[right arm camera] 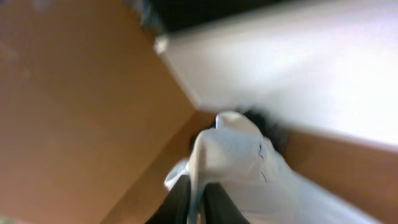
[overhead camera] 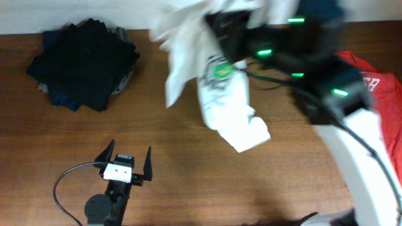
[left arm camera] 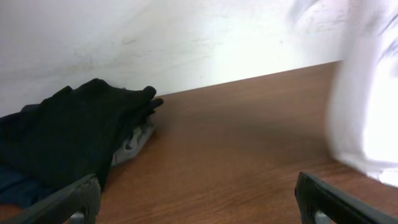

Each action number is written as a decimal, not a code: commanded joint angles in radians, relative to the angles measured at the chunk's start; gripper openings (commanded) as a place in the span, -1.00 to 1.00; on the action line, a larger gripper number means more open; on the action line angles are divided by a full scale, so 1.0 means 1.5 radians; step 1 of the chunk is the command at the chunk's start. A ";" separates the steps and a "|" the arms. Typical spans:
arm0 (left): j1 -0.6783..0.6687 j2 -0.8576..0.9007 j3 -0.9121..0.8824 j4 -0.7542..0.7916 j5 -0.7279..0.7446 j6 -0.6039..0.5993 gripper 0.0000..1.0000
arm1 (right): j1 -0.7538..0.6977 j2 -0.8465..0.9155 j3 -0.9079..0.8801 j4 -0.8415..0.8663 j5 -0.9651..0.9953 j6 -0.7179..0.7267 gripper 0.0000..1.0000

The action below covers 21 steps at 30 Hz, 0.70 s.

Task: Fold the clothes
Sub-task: 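Lift the white T-shirt with the right gripper and drop it mid-table, then grasp the white T-shirt's right edge with the right gripper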

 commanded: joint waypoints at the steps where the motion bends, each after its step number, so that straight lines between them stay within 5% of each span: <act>1: 0.003 -0.005 -0.003 -0.002 0.005 0.011 0.99 | 0.063 0.064 0.001 -0.026 -0.021 -0.044 -0.43; 3: 0.003 -0.005 -0.003 -0.002 0.005 0.011 0.98 | 0.069 0.086 0.001 -0.052 -0.021 -0.077 0.03; 5: 0.003 -0.005 -0.003 -0.002 0.005 0.011 0.99 | 0.061 0.092 0.001 -0.080 -0.011 -0.105 0.96; 15: 0.003 -0.005 -0.003 -0.002 0.005 0.011 0.98 | -0.152 0.049 0.002 -0.398 0.080 -0.170 0.97; 21: 0.003 -0.005 -0.003 -0.002 0.005 0.011 0.98 | -0.247 0.069 -0.022 -0.590 0.258 -0.173 0.97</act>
